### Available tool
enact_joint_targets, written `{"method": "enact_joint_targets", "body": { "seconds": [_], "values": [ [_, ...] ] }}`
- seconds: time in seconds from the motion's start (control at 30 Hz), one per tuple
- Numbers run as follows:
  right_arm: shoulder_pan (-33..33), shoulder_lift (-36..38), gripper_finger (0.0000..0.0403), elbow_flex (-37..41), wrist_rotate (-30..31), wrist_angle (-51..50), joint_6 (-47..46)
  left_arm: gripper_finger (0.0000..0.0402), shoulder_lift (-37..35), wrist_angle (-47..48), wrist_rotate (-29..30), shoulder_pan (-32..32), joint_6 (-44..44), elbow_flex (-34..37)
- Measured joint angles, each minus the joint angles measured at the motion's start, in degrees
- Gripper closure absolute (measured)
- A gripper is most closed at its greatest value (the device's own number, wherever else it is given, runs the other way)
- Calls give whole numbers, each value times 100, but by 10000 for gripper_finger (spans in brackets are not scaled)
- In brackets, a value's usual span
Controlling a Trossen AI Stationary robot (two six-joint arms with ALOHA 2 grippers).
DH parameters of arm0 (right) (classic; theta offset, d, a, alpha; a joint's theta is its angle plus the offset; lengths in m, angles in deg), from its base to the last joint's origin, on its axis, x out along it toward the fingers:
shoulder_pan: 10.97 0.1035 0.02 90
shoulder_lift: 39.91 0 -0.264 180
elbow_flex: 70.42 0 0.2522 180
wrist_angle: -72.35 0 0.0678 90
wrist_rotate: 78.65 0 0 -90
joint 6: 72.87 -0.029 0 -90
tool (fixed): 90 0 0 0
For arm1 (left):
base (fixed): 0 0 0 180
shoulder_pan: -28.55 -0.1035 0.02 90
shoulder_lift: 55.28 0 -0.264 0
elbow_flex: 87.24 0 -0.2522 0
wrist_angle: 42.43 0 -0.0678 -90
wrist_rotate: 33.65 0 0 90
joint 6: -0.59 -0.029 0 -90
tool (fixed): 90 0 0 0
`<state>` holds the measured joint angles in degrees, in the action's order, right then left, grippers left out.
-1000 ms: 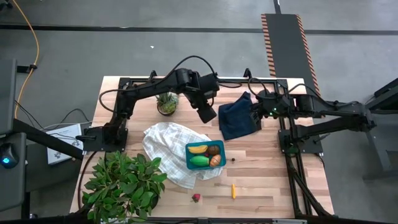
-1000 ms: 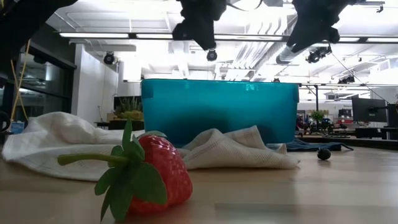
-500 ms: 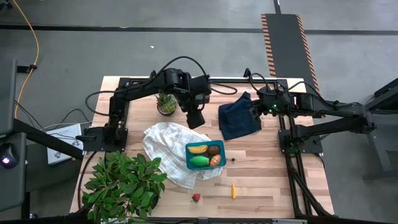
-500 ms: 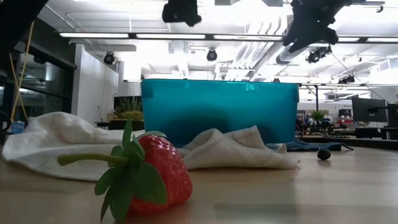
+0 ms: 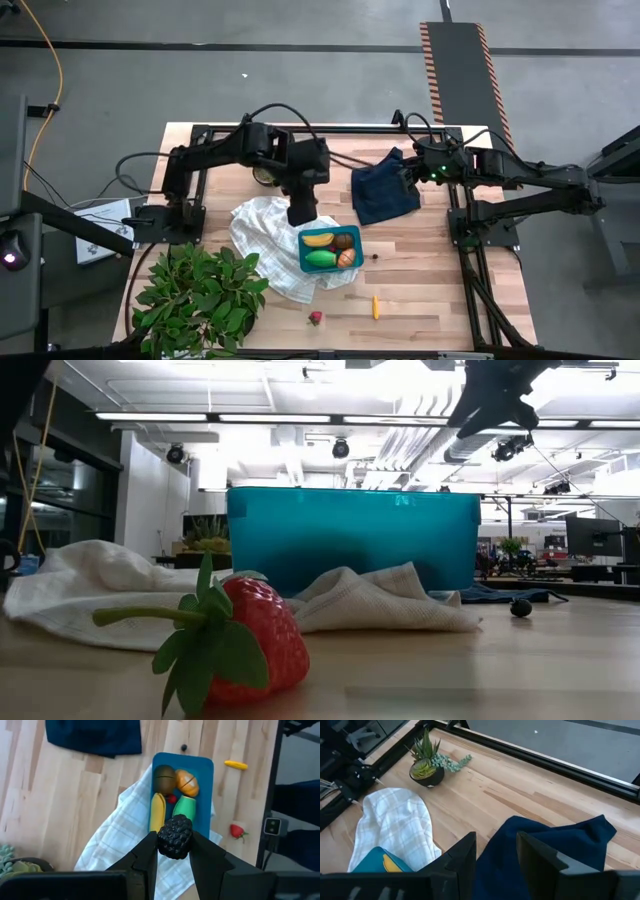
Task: Pick and placing Produce into tupperware
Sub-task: Put the blackberry into the blue bin
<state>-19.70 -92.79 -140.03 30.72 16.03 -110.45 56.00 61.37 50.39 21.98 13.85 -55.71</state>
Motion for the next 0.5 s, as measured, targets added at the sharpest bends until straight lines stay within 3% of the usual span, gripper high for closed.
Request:
{"method": "enact_joint_targets", "body": {
  "seconds": [0.5],
  "values": [
    [15, 0, 269, 0, -2, 50, -255, 316, -2, -258, 517, 798, 197, 310]
  ]
}}
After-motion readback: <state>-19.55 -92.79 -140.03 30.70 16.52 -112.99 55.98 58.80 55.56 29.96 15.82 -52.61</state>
